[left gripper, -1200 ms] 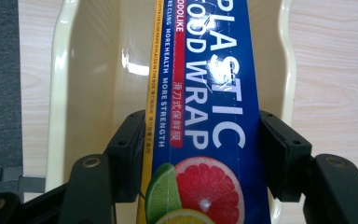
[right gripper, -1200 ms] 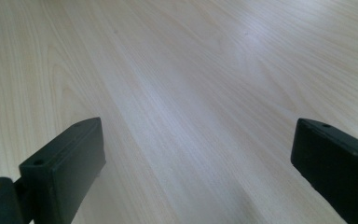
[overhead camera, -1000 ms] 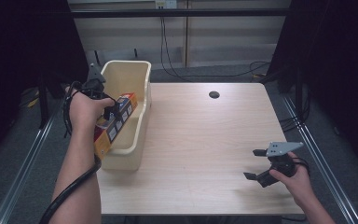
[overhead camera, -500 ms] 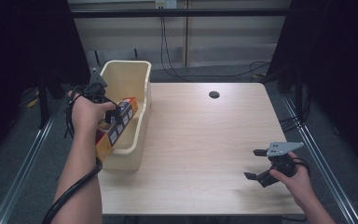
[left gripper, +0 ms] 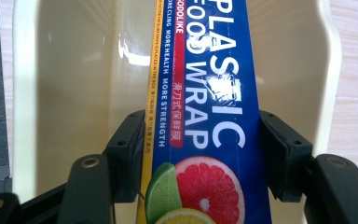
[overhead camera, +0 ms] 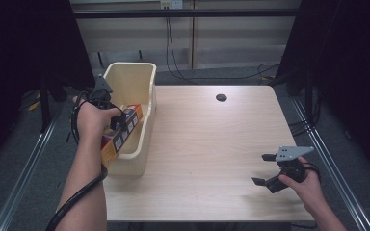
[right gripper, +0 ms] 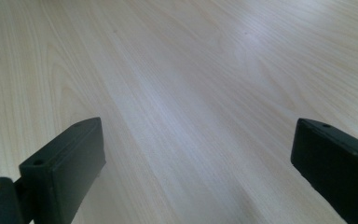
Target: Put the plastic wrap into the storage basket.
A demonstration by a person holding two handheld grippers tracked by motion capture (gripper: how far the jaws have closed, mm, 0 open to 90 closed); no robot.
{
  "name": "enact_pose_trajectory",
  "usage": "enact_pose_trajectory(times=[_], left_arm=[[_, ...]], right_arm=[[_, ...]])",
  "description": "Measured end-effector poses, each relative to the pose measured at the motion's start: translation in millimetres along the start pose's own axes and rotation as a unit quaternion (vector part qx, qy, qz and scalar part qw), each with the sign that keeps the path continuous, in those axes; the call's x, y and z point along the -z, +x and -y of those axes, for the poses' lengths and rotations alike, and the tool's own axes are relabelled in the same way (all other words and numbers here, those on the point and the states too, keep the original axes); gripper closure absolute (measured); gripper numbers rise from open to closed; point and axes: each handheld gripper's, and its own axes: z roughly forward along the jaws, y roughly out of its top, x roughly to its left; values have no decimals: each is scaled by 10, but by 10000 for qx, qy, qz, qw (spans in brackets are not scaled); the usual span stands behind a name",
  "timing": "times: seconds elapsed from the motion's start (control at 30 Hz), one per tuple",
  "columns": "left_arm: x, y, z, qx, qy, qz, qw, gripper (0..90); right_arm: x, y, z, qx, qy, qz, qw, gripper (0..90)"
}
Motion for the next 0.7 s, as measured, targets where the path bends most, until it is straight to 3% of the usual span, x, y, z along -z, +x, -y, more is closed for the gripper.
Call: enact_pose_trajectory(times=[0.4, 0.6, 0.7], left_arm=[[-51, -51, -36, -158, 131, -205, 9996, 397], [-49, -71, -40, -145, 147, -196, 9996, 391], [13, -80, -57, -104, -9, -113, 9999, 384]], right_arm=[[2, -2, 2, 12, 11, -10, 10000, 27], [4, -4, 3, 9, 12, -8, 10000, 27], [3, -2, 1, 6, 2, -15, 10000, 27]])
